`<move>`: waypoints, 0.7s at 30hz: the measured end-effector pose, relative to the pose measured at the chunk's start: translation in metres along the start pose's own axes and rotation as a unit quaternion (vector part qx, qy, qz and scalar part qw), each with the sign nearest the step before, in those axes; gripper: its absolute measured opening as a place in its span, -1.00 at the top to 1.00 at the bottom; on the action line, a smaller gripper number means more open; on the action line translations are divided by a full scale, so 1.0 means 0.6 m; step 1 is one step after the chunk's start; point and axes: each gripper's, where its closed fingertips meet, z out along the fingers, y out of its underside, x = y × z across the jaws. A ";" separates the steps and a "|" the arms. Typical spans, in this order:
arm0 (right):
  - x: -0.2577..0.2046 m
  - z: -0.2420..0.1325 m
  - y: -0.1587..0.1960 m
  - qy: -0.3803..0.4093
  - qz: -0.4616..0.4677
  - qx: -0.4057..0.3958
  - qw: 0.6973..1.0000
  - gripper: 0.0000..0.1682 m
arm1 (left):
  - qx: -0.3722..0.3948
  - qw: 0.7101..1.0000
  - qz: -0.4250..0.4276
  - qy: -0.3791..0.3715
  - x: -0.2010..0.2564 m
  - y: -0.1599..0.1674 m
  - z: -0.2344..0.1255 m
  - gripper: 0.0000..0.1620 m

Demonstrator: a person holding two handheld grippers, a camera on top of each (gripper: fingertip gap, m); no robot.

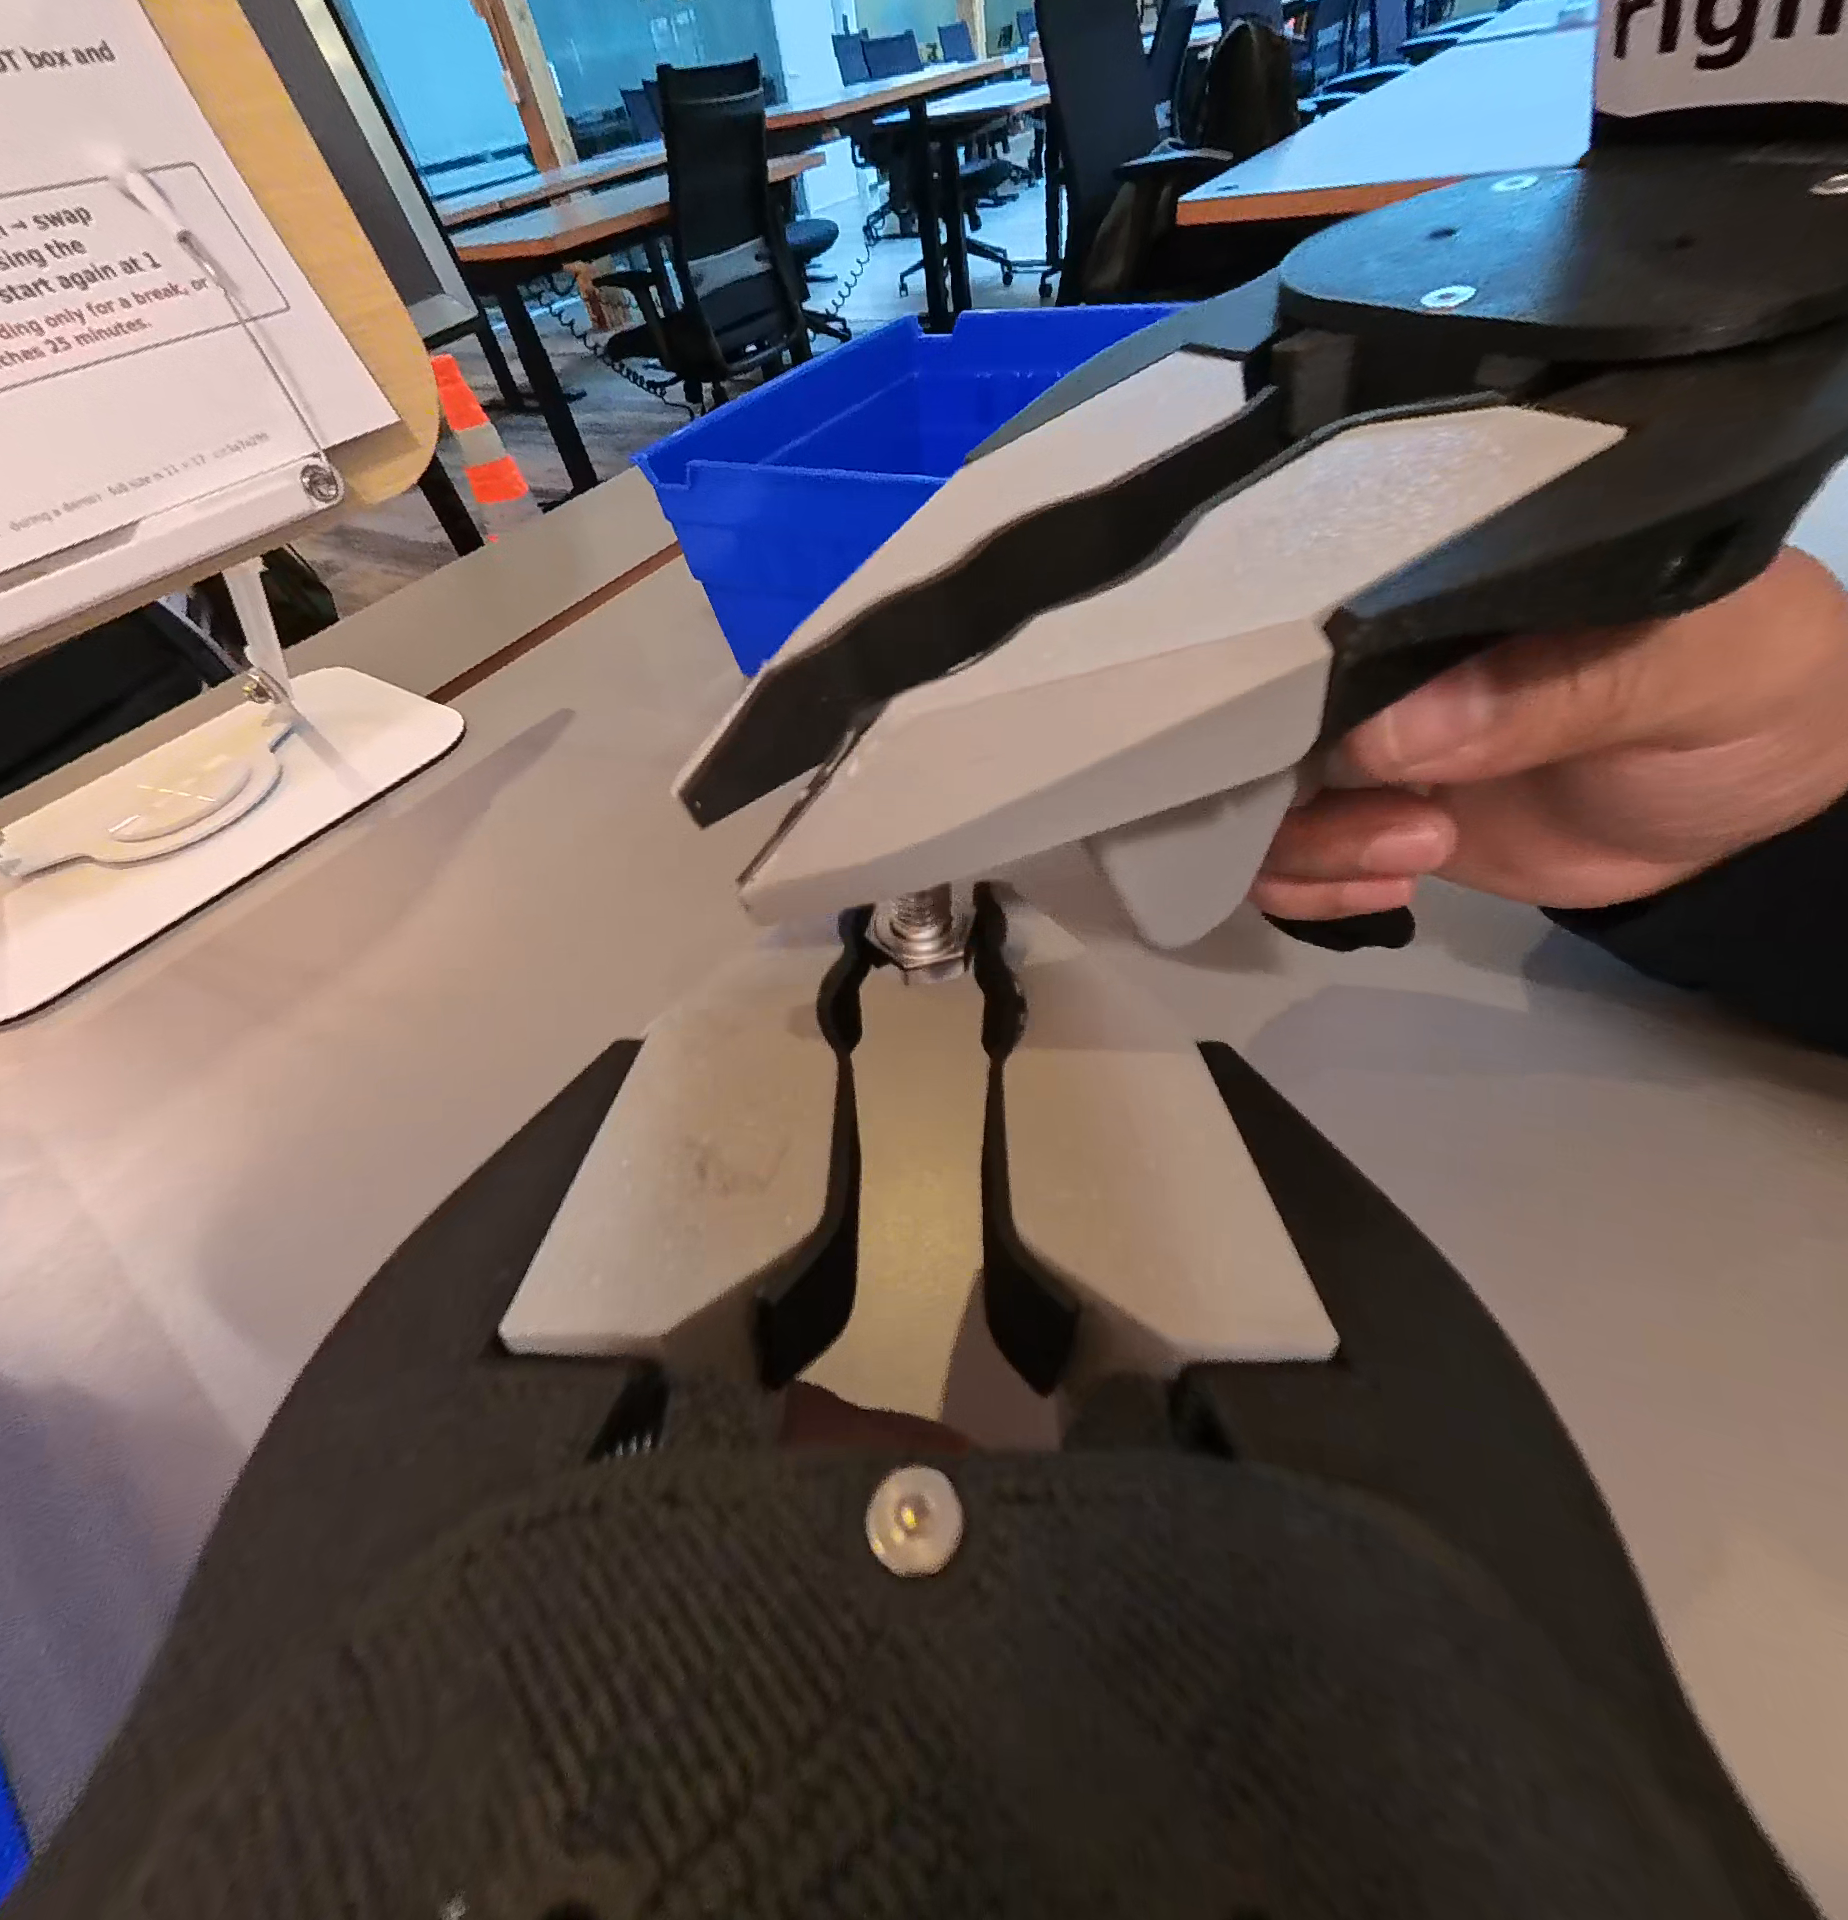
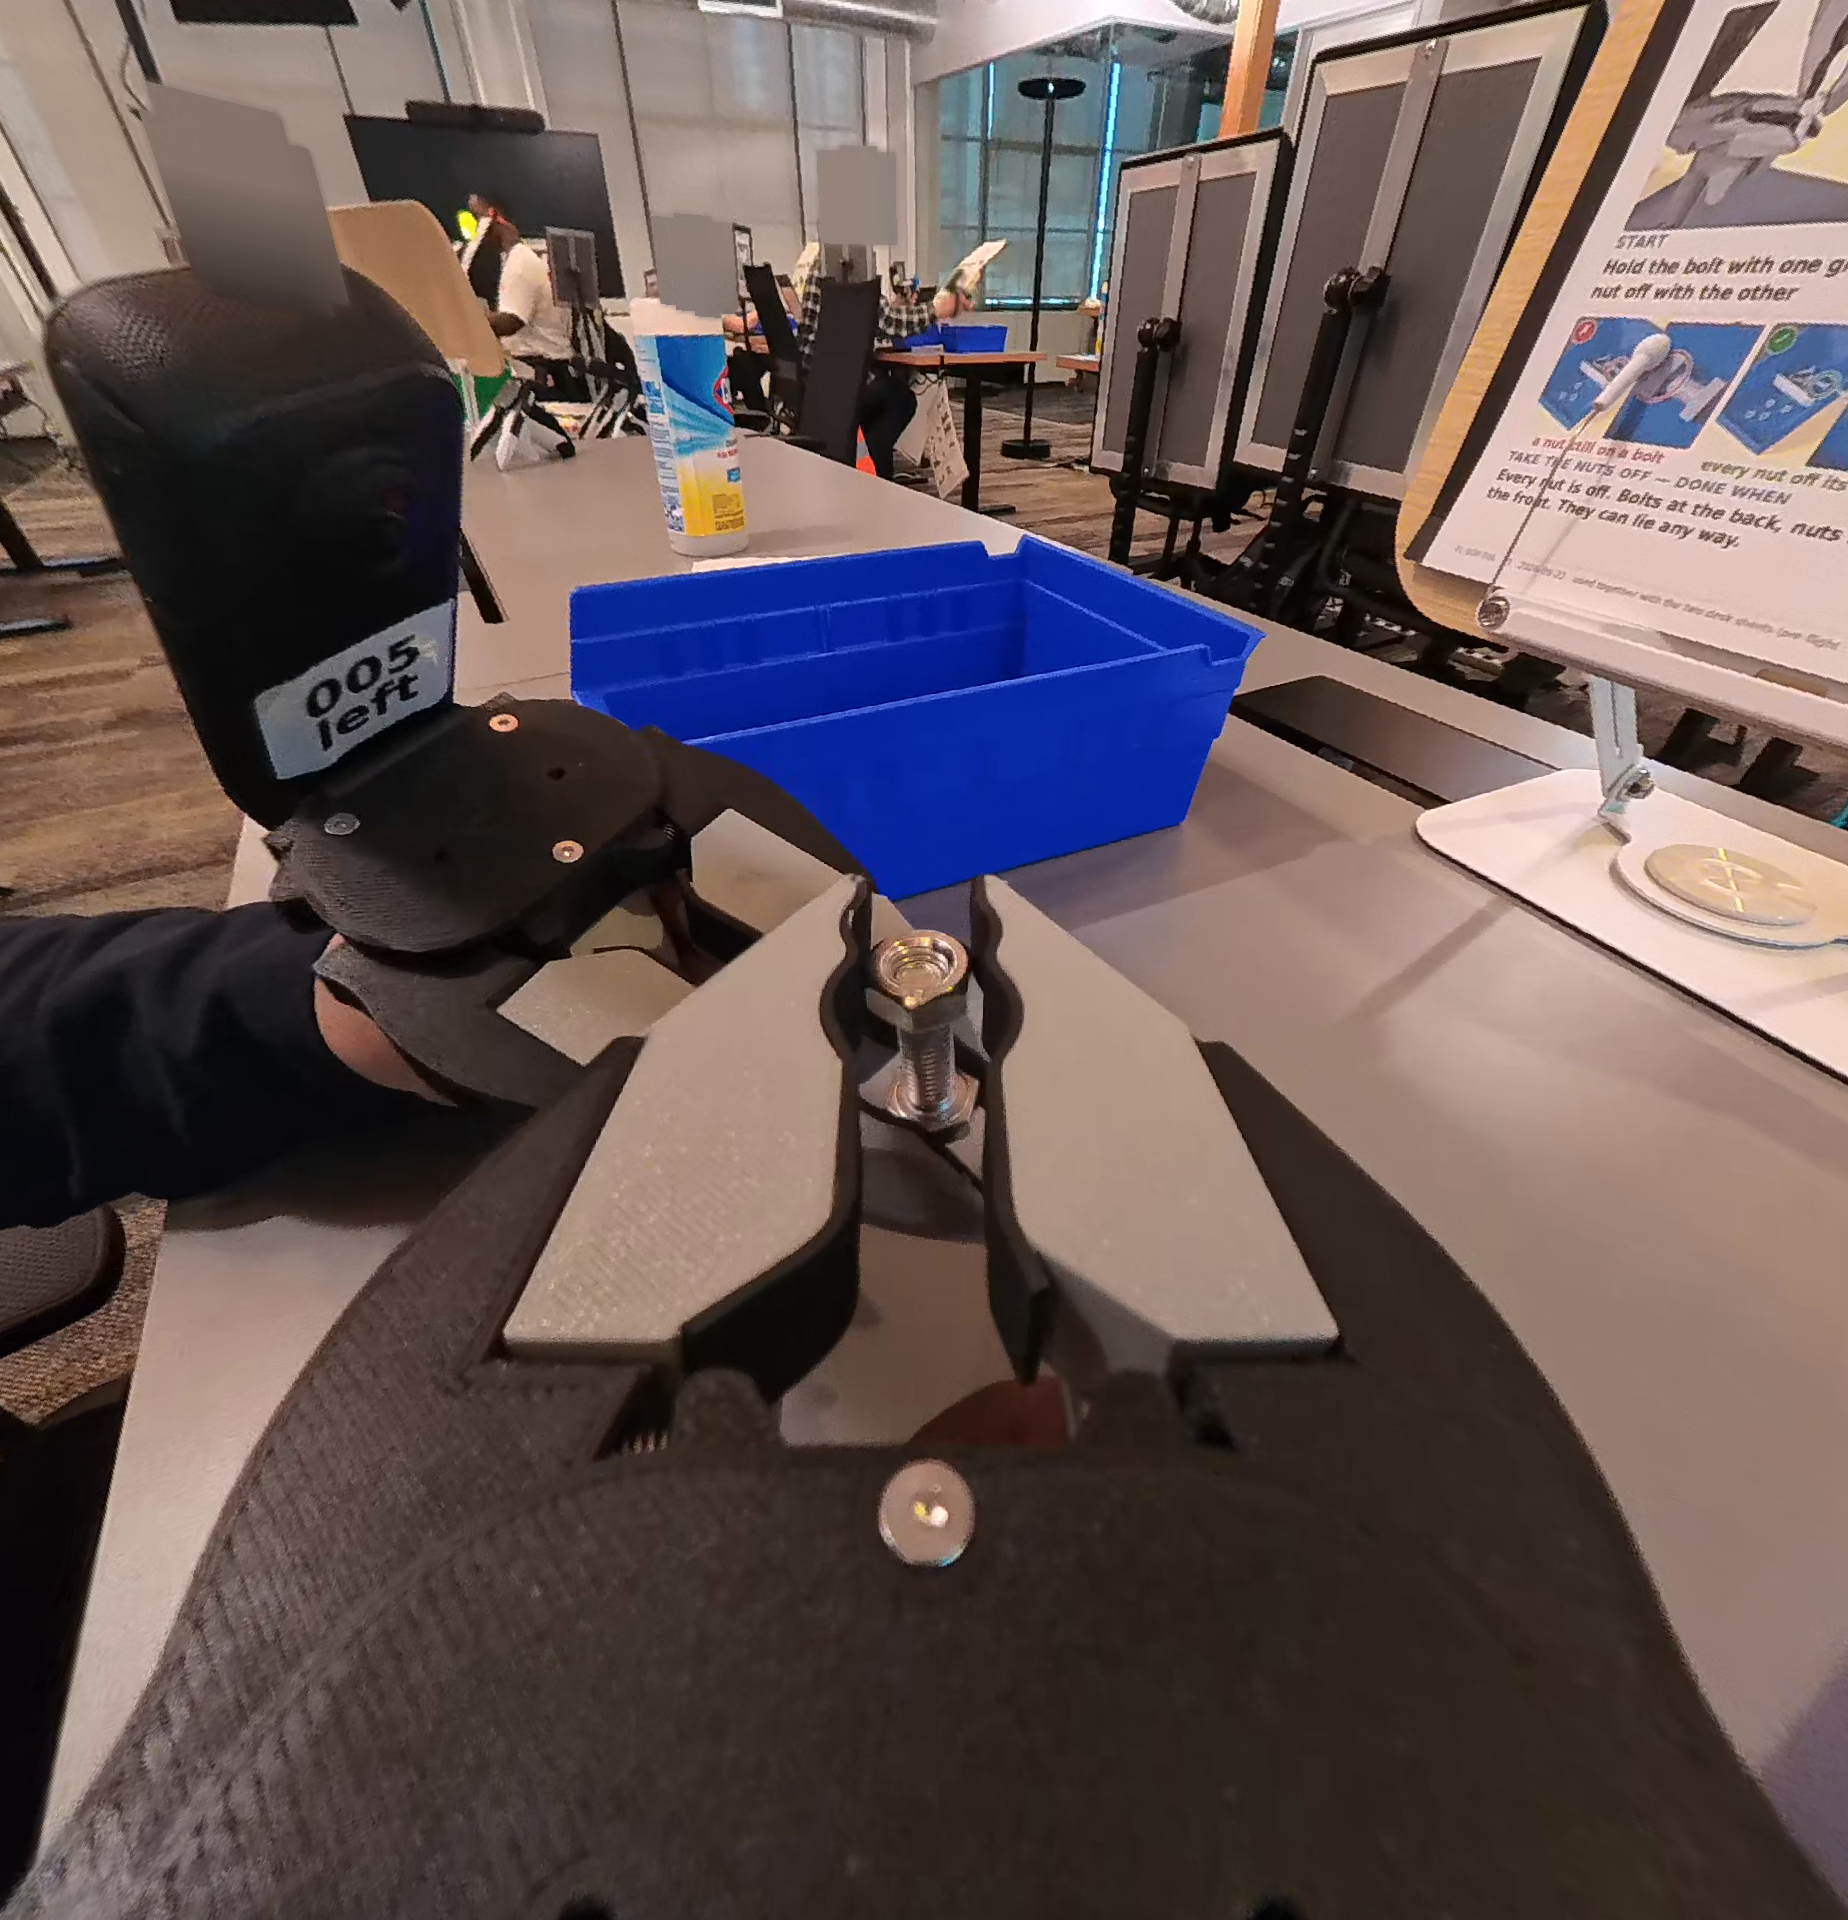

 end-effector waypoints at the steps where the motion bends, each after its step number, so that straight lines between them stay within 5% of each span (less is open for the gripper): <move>1: -0.001 0.000 -0.001 -0.002 0.002 0.002 1.000 0.81 | -0.001 1.000 0.000 -0.001 -0.001 0.001 0.000 0.79; 6: 0.003 -0.003 -0.006 0.003 0.010 0.014 1.000 0.68 | -0.001 1.000 -0.006 -0.013 -0.012 0.002 -0.002 0.79; 21: -0.002 0.000 0.001 0.009 -0.007 0.004 1.000 0.75 | -0.009 0.999 -0.018 -0.040 -0.039 0.009 -0.008 0.80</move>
